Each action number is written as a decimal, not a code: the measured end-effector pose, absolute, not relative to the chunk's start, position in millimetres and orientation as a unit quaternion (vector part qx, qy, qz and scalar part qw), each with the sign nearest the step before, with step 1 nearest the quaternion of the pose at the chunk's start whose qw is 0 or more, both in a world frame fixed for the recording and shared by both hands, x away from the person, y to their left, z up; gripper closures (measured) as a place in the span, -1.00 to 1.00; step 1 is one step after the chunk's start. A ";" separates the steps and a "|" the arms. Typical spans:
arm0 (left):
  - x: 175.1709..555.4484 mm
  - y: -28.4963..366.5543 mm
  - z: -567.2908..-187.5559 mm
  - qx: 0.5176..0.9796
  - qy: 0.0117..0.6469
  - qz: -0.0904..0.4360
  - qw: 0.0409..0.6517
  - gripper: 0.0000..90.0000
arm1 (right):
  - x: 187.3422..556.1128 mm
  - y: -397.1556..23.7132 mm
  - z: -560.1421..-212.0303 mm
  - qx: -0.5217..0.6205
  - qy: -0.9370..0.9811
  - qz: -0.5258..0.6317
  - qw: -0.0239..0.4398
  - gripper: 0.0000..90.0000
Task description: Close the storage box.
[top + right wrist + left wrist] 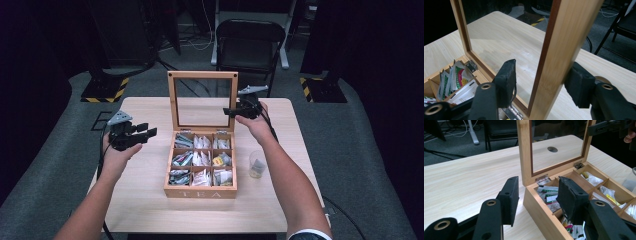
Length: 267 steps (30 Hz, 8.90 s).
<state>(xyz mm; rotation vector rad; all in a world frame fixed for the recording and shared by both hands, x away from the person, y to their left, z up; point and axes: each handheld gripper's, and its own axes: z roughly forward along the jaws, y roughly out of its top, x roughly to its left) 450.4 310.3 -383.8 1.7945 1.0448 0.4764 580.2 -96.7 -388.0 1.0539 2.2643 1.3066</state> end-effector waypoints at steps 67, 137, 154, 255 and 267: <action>494.6 259.4 -374.8 0.750 0.391 0.218 0.488 0.40 | 531.4 -114.4 -380.7 0.326 0.802 0.478 0.147 0.37; 426.3 264.4 -350.4 0.764 0.355 0.213 0.495 0.29 | 467.1 -119.0 -373.3 0.287 0.807 0.479 0.191 0.25; 410.5 266.4 -357.1 0.762 0.352 0.208 0.502 0.28 | 441.3 -121.2 -371.8 0.274 0.803 0.489 0.203 0.21; 327.8 270.8 -455.7 0.780 0.338 0.189 0.491 0.28 | 344.2 -128.6 -451.2 0.280 0.808 0.490 0.171 0.23; 323.1 268.9 -461.7 0.783 0.346 0.175 0.486 0.27 | 340.1 -129.1 -457.4 0.283 0.813 0.484 0.159 0.23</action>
